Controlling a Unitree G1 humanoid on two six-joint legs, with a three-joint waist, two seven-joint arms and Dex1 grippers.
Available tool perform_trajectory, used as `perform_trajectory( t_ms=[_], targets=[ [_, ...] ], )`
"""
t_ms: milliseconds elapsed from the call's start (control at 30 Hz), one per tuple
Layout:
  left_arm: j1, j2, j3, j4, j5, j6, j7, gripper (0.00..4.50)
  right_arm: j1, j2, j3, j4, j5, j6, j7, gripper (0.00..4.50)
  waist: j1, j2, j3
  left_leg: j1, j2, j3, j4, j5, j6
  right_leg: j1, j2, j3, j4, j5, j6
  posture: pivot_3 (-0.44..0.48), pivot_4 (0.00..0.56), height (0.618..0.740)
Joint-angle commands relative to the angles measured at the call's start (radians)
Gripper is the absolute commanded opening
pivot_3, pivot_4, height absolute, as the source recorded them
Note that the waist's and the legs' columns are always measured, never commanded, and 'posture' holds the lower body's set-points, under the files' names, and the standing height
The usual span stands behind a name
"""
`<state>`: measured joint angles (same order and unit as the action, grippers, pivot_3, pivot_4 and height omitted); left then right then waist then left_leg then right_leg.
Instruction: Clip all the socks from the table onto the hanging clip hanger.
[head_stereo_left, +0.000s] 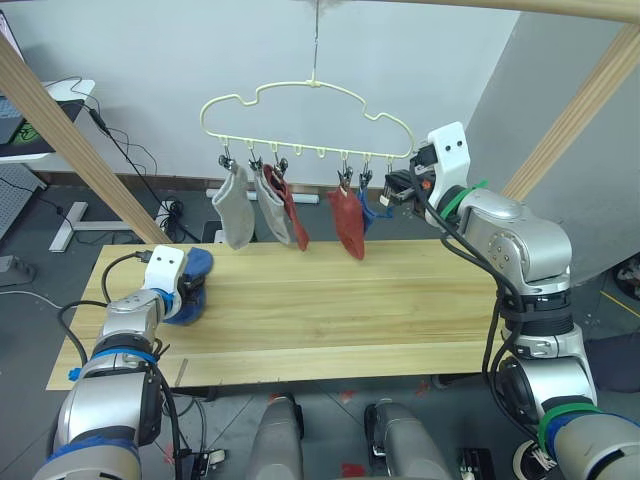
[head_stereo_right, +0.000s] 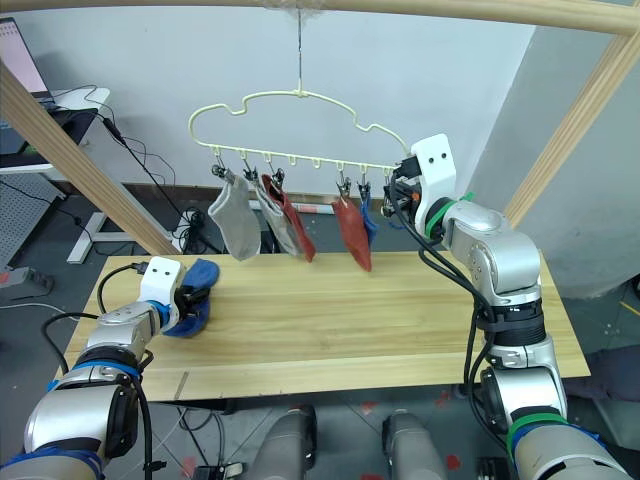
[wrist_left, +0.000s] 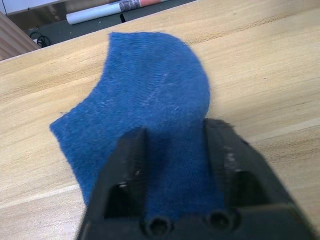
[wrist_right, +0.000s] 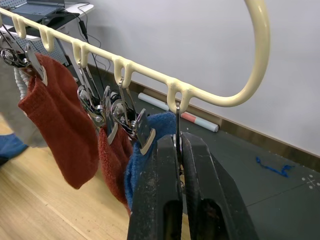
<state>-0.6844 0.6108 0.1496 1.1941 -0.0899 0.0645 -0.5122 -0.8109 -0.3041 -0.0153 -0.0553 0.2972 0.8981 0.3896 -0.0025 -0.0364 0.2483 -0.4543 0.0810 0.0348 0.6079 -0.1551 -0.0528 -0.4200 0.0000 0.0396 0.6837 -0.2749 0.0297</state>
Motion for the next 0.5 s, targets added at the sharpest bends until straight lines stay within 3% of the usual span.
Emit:
perform_trajectory(
  t_ms=[33, 100, 267, 400, 500],
  targets=[
    [0.027, -0.007, 0.001, 0.015, 0.004, 0.032, -0.034, 0.55, -0.012, 0.000, -0.013, -0.005, 0.006, -0.019, -0.001, 0.00, 0.000, 0.000, 0.000, 0.000, 0.000, 0.000, 0.000, 0.000, 0.000, 0.000, 0.000, 0.000, 0.000, 0.000, 0.000, 0.023, 0.251, 0.740],
    [0.032, -0.015, 0.005, -0.006, -0.003, 0.034, -0.069, 0.04, -0.012, 0.000, -0.013, -0.001, 0.006, -0.024, 0.000, 0.00, 0.000, 0.000, 0.000, 0.000, 0.000, 0.000, 0.000, 0.000, 0.000, 0.000, 0.000, 0.000, 0.000, 0.000, 0.000, 0.023, 0.251, 0.740],
    [0.101, -0.050, -0.024, -0.214, -0.040, 0.077, -0.246, 0.04, -0.013, -0.001, -0.014, 0.013, 0.005, -0.042, 0.003, 0.00, 0.002, 0.000, 0.000, 0.000, 0.000, 0.000, 0.000, 0.000, 0.000, 0.000, -0.001, 0.000, 0.000, 0.000, 0.000, 0.034, 0.248, 0.740],
    [0.314, -0.055, -0.155, -0.721, -0.035, 0.069, -0.376, 0.04, -0.021, 0.002, -0.021, 0.031, 0.011, -0.053, 0.007, 0.00, 0.000, 0.000, 0.000, 0.000, 0.000, 0.001, -0.001, 0.000, 0.000, 0.000, -0.001, 0.001, -0.001, 0.000, 0.000, 0.034, 0.248, 0.740],
    [0.379, -0.082, -0.182, -0.971, -0.083, 0.101, -0.397, 0.04, -0.029, -0.001, -0.037, 0.037, 0.031, -0.030, 0.014, 0.00, 0.003, 0.000, 0.000, -0.001, 0.001, -0.001, -0.001, 0.000, 0.000, -0.001, 0.000, -0.001, -0.001, 0.000, -0.001, 0.040, 0.246, 0.740]
  ],
)
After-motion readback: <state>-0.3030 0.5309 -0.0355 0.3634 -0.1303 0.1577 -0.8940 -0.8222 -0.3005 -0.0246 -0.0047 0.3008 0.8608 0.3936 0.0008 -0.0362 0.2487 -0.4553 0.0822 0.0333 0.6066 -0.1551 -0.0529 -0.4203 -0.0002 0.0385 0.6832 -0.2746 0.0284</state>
